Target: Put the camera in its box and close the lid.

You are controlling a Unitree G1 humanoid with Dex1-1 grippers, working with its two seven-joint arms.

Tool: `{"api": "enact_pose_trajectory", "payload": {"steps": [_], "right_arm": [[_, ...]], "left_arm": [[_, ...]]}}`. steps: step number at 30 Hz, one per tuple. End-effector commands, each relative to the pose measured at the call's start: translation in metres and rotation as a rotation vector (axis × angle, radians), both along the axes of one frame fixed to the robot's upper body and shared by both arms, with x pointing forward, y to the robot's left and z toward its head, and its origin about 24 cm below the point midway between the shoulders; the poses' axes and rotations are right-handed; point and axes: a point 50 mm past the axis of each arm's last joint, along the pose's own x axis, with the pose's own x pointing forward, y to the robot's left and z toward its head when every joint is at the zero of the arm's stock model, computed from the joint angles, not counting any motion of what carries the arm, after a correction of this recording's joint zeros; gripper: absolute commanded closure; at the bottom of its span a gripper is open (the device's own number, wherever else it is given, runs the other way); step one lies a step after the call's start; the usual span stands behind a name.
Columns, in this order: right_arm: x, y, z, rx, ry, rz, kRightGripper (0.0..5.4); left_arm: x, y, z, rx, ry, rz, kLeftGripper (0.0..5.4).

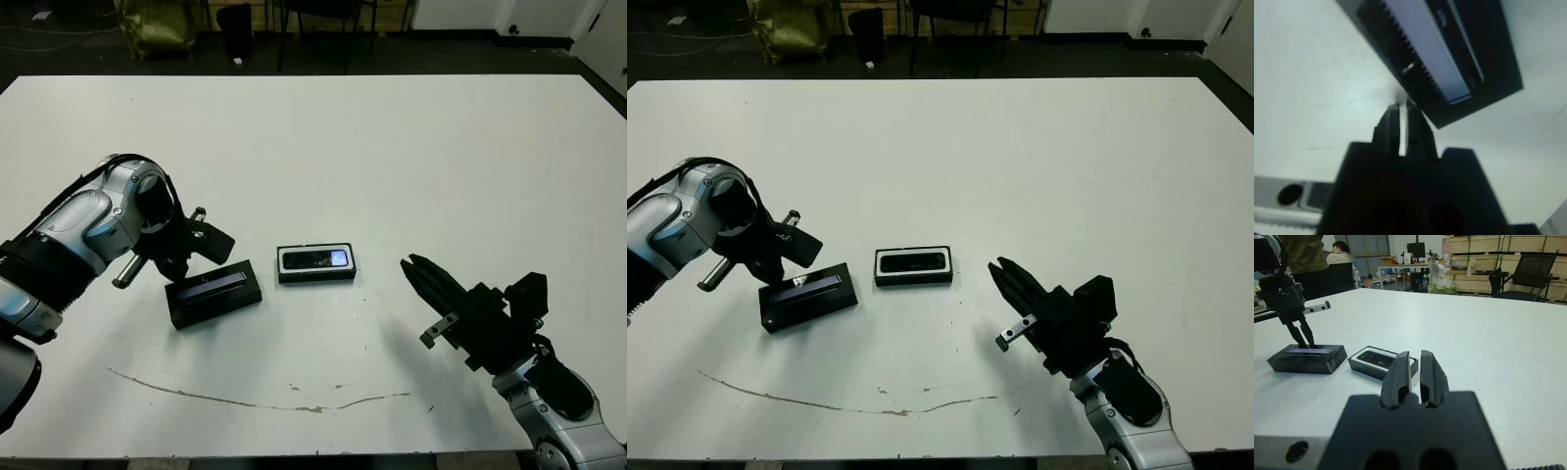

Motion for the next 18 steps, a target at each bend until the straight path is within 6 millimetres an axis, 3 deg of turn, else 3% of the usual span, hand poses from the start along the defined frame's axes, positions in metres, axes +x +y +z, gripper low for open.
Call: {"api": "enact_pose_trajectory", "payload": {"steps": [1,13,18], "right_arm": [[0.001,-0.003,-0.002,-0.023,0.015,-0.016,5.39],[0.001,-0.003,-0.003,-0.018,0.022,-0.012,5.39],[0.000,-0.003,-0.004,-0.019,0.029,-0.024,5.39]], "left_arm": [[-0.009,-0.001,-0.013,0.016,0.069,-0.011,5.40],[-0.014,-0.002,-0.012,0.007,0.107,-0.041,5.40],[-0.003,0.012,-0.012,-0.026,-0.063,0.018,5.40]]}}
